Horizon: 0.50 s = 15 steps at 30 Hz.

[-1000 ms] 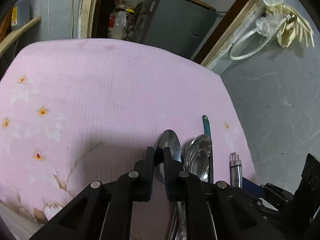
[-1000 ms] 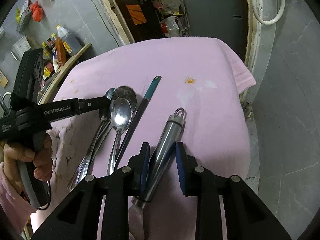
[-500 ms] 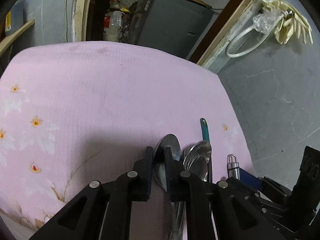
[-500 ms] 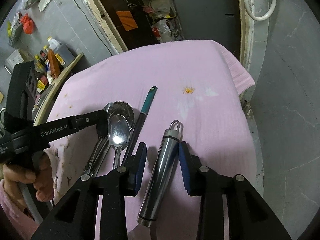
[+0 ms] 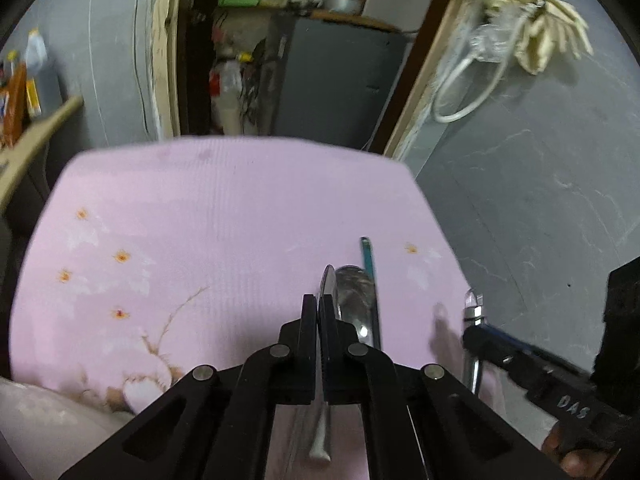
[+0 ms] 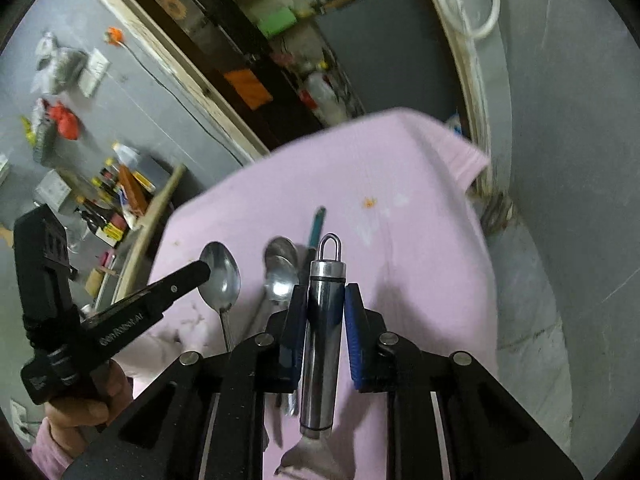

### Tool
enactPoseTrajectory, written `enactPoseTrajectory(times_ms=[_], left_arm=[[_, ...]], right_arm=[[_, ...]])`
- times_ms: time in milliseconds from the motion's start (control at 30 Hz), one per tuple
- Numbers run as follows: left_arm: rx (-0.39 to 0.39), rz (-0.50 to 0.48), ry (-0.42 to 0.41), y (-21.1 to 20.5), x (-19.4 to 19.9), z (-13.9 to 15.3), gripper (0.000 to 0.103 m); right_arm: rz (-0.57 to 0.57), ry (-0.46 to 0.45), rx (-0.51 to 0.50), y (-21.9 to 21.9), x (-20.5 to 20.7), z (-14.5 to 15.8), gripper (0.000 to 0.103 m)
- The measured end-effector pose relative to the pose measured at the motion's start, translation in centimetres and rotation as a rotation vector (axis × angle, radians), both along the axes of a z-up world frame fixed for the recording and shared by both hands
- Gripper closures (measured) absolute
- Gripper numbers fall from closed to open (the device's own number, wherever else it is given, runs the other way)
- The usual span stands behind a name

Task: Organize utensils
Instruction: 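Carry the spoon with the left tool while the right tool carries the sharpener to the basket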

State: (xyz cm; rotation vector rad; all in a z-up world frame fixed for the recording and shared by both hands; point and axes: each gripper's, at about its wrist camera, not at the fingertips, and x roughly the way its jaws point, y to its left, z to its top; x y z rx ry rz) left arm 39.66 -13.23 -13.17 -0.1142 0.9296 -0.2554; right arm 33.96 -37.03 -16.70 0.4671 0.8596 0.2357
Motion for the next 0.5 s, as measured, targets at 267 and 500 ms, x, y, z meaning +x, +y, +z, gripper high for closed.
enactPoseTrajectory(times_ms=[267, 500], left_arm=[[0.041, -0.040, -0.164, -0.3, -6.6, 4.4, 0.101], [-0.002, -0.021, -0.215, 1.7, -9.9, 6.7, 0.101]], right_arm=[[-0.033, -0.158, -0.132, 0.7, -6.1, 6.0, 0.087], [-0.075, -0.212, -0.183, 2.3, -9.5, 9.4, 0.087]])
